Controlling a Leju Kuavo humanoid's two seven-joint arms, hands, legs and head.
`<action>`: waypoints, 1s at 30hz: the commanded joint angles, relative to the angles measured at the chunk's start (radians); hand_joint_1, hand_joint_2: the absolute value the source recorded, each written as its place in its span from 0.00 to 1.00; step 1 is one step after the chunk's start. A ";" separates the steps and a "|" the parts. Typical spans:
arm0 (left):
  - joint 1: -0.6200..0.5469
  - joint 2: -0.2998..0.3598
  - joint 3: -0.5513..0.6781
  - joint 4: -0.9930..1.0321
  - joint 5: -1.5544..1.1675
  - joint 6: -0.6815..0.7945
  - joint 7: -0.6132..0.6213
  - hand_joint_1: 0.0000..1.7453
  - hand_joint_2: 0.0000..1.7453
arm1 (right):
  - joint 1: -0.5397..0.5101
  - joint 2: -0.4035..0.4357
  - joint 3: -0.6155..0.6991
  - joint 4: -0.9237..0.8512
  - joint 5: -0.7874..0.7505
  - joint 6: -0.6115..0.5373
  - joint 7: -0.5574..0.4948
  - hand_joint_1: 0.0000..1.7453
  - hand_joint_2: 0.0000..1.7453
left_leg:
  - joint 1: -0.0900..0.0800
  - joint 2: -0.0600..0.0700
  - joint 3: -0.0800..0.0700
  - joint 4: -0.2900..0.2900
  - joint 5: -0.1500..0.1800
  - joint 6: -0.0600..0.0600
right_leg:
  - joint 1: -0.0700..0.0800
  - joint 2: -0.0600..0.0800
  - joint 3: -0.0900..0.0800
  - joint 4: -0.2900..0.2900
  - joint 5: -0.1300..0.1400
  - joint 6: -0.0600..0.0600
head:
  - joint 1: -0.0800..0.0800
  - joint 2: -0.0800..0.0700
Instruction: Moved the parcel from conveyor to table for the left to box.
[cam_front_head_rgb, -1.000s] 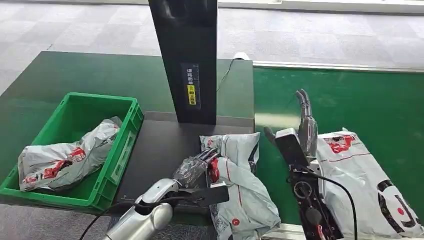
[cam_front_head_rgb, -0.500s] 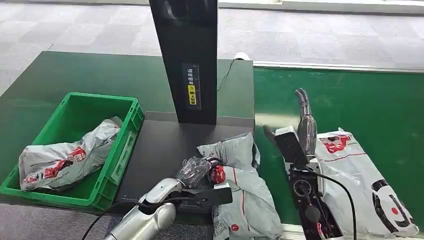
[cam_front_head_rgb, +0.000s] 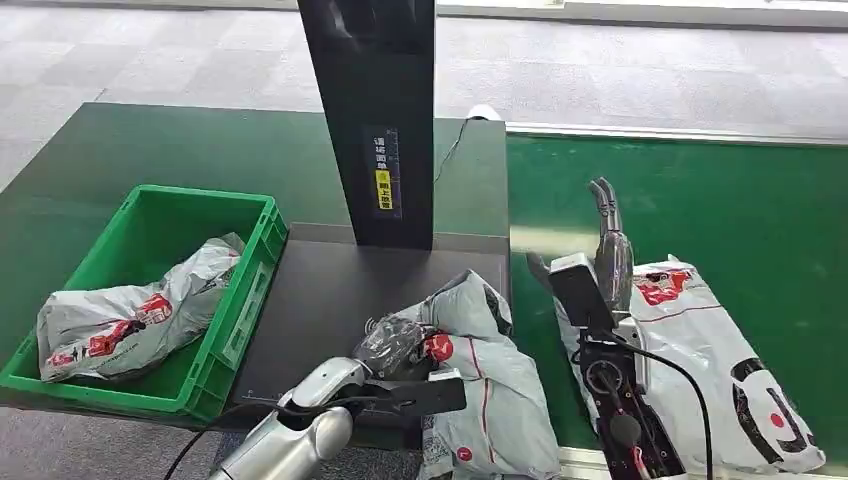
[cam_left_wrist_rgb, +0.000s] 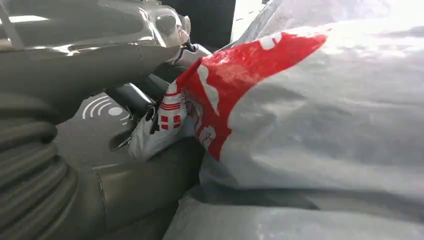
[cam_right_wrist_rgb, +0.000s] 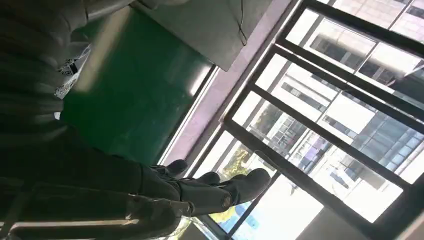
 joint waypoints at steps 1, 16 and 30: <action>0.014 0.017 -0.016 0.033 0.000 -0.010 0.001 0.90 1.00 | -0.014 0.011 -0.018 0.021 -0.003 0.004 0.004 0.00 1.00 | 0.000 -0.001 0.001 -0.001 0.000 0.001 | 0.000 0.003 0.000 -0.001 0.000 0.000 | 0.000 0.000; 0.240 0.106 0.316 -0.467 0.358 0.434 -0.262 1.00 1.00 | 0.265 -0.073 0.032 -0.440 -0.280 0.054 -0.189 0.00 0.00 | 0.001 0.001 -0.003 -0.001 -0.002 0.000 | 0.001 0.007 -0.006 0.001 -0.001 -0.002 | -0.002 0.000; 0.205 0.109 0.338 -0.486 0.324 0.480 -0.238 1.00 1.00 | 0.292 -0.136 0.224 -0.598 -0.053 -0.230 -0.234 0.00 0.00 | 0.000 -0.001 -0.004 -0.001 -0.001 0.000 | 0.000 0.004 -0.006 0.000 -0.001 -0.001 | 0.000 0.000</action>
